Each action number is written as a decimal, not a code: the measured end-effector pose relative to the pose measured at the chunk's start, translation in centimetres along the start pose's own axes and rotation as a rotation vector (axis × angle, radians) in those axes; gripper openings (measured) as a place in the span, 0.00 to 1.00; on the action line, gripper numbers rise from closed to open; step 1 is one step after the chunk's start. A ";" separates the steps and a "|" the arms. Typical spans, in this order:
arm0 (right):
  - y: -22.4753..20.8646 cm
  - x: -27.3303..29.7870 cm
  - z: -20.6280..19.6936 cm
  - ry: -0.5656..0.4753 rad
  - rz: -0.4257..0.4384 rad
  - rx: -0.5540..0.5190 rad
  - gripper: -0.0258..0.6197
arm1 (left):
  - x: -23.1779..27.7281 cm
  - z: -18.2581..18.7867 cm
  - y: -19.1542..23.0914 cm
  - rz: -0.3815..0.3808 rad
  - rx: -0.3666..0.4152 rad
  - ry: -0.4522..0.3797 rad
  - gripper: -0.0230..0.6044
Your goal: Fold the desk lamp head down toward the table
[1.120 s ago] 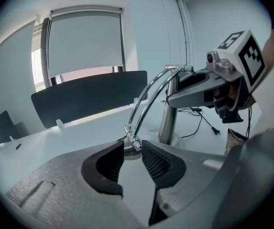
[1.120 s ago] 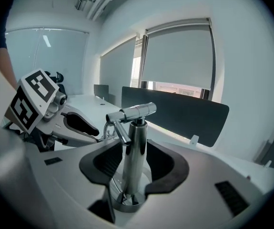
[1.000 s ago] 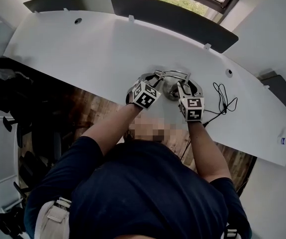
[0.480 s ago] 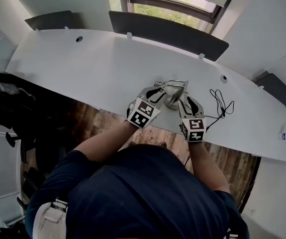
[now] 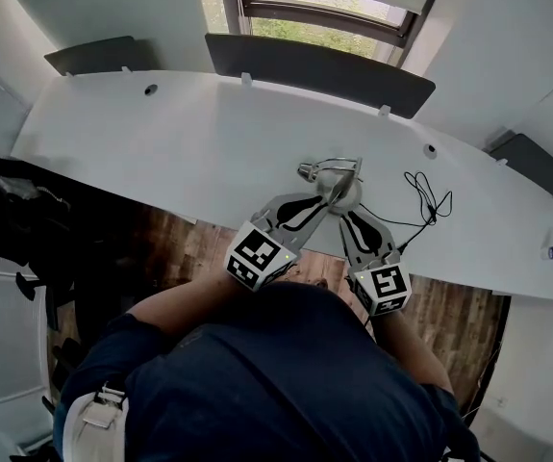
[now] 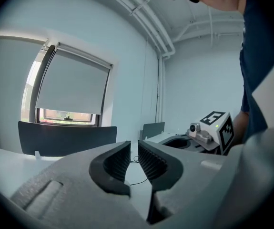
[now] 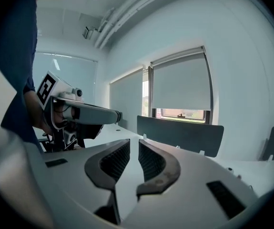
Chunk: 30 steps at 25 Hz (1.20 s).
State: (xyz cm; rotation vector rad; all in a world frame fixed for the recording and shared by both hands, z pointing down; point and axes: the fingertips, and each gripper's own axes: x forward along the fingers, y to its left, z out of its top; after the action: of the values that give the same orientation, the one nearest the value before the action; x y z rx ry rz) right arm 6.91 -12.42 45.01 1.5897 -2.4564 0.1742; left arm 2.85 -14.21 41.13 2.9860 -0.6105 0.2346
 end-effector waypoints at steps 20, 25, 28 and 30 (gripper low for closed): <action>3.2 -1.0 1.3 -0.054 0.119 0.066 0.06 | -1.6 -0.4 -1.8 -0.025 0.000 -0.031 0.05; 3.2 -1.1 1.3 -0.052 0.123 0.056 0.06 | -1.4 -0.5 -2.5 -0.040 0.026 -0.014 0.05; 3.2 -1.2 1.1 -0.050 0.125 0.056 0.05 | -1.3 -0.5 -2.6 -0.040 0.022 -0.025 0.05; 3.2 -1.2 1.1 -0.050 0.126 0.058 0.06 | -1.3 -0.5 -2.7 -0.038 0.018 -0.016 0.05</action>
State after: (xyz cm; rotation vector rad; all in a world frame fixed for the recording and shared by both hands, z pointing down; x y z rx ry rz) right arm 4.39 -10.24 43.69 1.4793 -2.6139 0.2308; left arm 2.68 -11.23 41.26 3.0159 -0.5552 0.2148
